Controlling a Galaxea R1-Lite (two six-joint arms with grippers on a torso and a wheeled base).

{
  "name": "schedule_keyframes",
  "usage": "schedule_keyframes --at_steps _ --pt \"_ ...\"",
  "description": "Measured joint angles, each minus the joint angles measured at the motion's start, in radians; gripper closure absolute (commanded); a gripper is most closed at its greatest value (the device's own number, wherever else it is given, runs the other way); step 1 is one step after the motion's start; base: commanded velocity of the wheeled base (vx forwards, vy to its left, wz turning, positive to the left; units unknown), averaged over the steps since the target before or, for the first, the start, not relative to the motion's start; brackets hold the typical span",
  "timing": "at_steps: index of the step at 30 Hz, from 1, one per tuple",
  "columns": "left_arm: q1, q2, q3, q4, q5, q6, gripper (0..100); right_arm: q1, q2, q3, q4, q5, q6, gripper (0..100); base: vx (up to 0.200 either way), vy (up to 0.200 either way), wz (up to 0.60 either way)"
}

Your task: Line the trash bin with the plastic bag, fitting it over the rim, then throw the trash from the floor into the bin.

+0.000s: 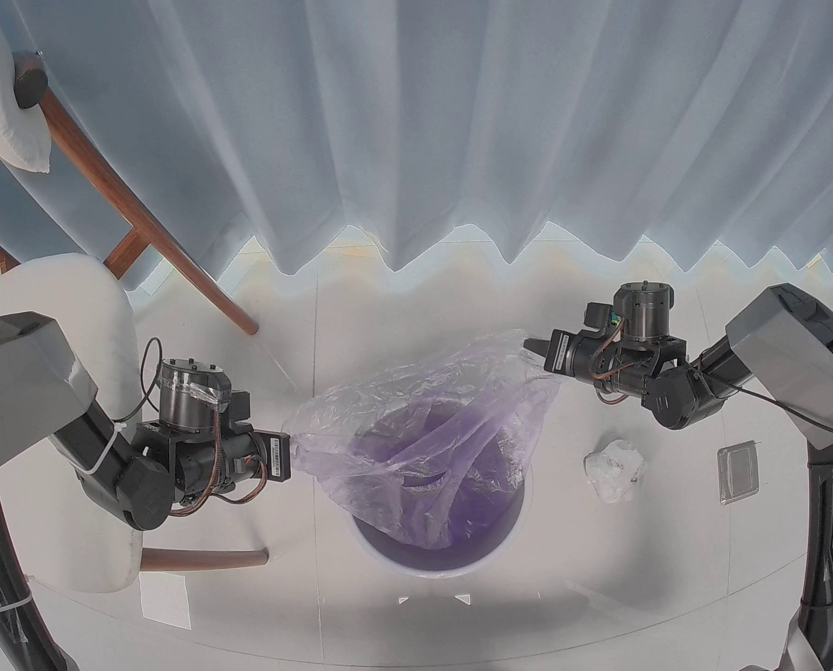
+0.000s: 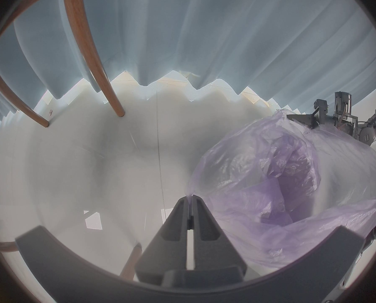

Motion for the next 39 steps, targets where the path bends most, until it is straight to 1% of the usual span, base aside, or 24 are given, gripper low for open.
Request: schedule_keyframes --at_steps 8,14,16,19,23,27,31,35,39 --pt "-0.008 0.032 0.026 -0.002 0.004 0.010 100 -0.006 0.011 0.043 -0.002 0.000 -0.002 100 0.000 0.000 0.00" --pt "-0.024 0.063 0.084 0.008 0.004 0.051 100 -0.009 -0.005 0.104 -0.005 0.004 -0.003 100 0.000 0.000 0.00" --pt "-0.026 0.077 0.082 -0.002 0.007 0.054 100 -0.013 -0.011 0.126 -0.006 0.004 -0.003 100 0.000 0.000 0.00" --pt "-0.037 0.099 0.088 0.000 0.018 0.056 100 -0.014 -0.026 0.170 -0.033 0.007 -0.003 100 0.000 0.000 0.00" --pt "-0.053 0.119 0.091 -0.009 0.023 0.056 100 -0.017 -0.039 0.225 -0.126 0.007 -0.003 100 0.000 0.000 0.00" --pt "-0.077 0.126 0.109 -0.074 0.025 0.054 100 -0.018 -0.052 0.272 -0.192 0.006 0.002 100 0.000 0.000 0.00" --pt "-0.110 0.119 0.165 -0.166 0.026 0.054 100 -0.018 -0.081 0.314 -0.201 0.007 0.010 100 0.000 0.000 0.00" --pt "-0.150 0.108 0.229 -0.219 0.040 0.053 100 -0.017 -0.117 0.360 -0.204 0.008 0.025 100 0.000 0.000 0.00" --pt "-0.173 0.103 0.266 -0.256 0.061 0.054 100 -0.013 -0.143 0.408 -0.219 0.009 0.031 100 0.000 0.000 0.00"
